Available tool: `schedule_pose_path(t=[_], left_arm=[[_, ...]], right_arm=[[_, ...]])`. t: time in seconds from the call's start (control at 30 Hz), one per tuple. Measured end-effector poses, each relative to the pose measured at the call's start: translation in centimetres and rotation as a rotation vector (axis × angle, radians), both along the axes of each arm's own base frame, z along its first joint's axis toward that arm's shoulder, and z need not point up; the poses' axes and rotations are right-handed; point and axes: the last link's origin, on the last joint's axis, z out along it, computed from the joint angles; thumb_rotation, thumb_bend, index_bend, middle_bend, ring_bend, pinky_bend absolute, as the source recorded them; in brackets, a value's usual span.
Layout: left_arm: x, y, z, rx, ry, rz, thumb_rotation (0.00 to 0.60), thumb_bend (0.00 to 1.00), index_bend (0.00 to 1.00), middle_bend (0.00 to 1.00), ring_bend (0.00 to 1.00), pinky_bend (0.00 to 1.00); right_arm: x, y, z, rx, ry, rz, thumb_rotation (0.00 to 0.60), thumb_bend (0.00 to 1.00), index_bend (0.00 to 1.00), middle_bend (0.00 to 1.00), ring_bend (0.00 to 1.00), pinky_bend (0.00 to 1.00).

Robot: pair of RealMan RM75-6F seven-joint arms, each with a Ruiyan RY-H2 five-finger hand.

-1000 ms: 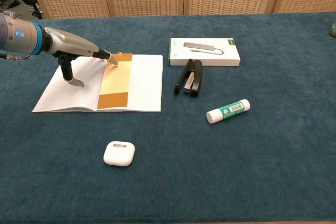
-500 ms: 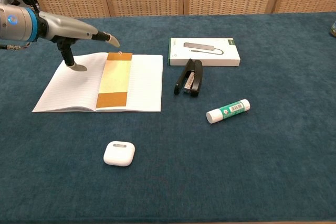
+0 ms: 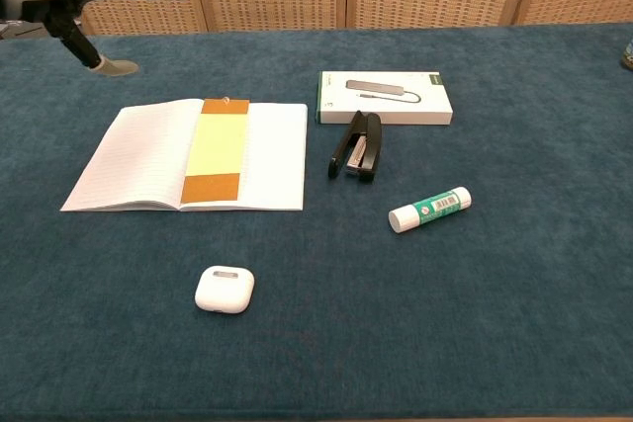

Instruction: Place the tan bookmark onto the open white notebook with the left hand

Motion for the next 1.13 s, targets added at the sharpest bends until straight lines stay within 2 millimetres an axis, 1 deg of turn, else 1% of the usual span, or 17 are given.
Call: schedule_pose_path(t=[0.23, 0.33, 0.37, 0.5, 0.57, 0.67, 0.9, 1.13], left_arm=[[-3.5, -5.6, 2.6, 0.158, -0.11, 0.061, 0.6, 0.34, 0.03, 0.06, 0.0, 0.06], [-5.6, -8.7, 3.5, 0.241, -0.14, 0.098, 0.6, 0.34, 0.03, 0.06, 0.0, 0.06], [-6.5, -10.1, 3.8, 0.272, -0.147, 0.118, 0.6, 0.34, 0.03, 0.06, 0.0, 0.06], [-9.2, -14.3, 4.2, 0.339, -0.151, 0.192, 0.6, 0.34, 0.03, 0.06, 0.0, 0.06], [-10.3, -16.2, 4.2, 0.36, -0.156, 0.226, 0.6, 0.34, 0.03, 0.06, 0.0, 0.06], [-11.5, -18.5, 4.2, 0.375, -0.159, 0.259, 0.6, 0.34, 0.03, 0.06, 0.0, 0.06], [-12.9, -21.0, 5.0, 0.392, -0.175, 0.307, 0.6, 0.34, 0.03, 0.06, 0.0, 0.06], [-13.4, -21.2, 5.2, 0.396, -0.154, 0.306, 0.6, 0.34, 0.03, 0.06, 0.0, 0.06]], right_arm=[[0.2, 0.1, -0.1, 0.008, -0.009, 0.005, 0.6, 0.13, 0.38, 0.06, 0.0, 0.0], [0.2, 0.1, -0.1, 0.013, -0.011, 0.007, 0.6, 0.13, 0.38, 0.06, 0.0, 0.0], [0.3, 0.1, -0.2, 0.014, -0.011, 0.008, 0.6, 0.13, 0.38, 0.06, 0.0, 0.0], [0.4, 0.2, -0.4, 0.026, -0.013, 0.011, 0.6, 0.13, 0.38, 0.06, 0.0, 0.0], [0.5, 0.2, -0.5, 0.033, -0.015, 0.011, 0.6, 0.13, 0.38, 0.06, 0.0, 0.0], [0.8, 0.3, -0.7, 0.043, -0.019, 0.021, 0.6, 0.13, 0.38, 0.06, 0.0, 0.0], [1.8, 0.4, -1.3, 0.066, -0.032, 0.055, 0.6, 0.13, 0.38, 0.06, 0.0, 0.0], [2.2, 0.1, -2.0, 0.09, -0.037, 0.068, 0.6, 0.13, 0.38, 0.06, 0.0, 0.0]])
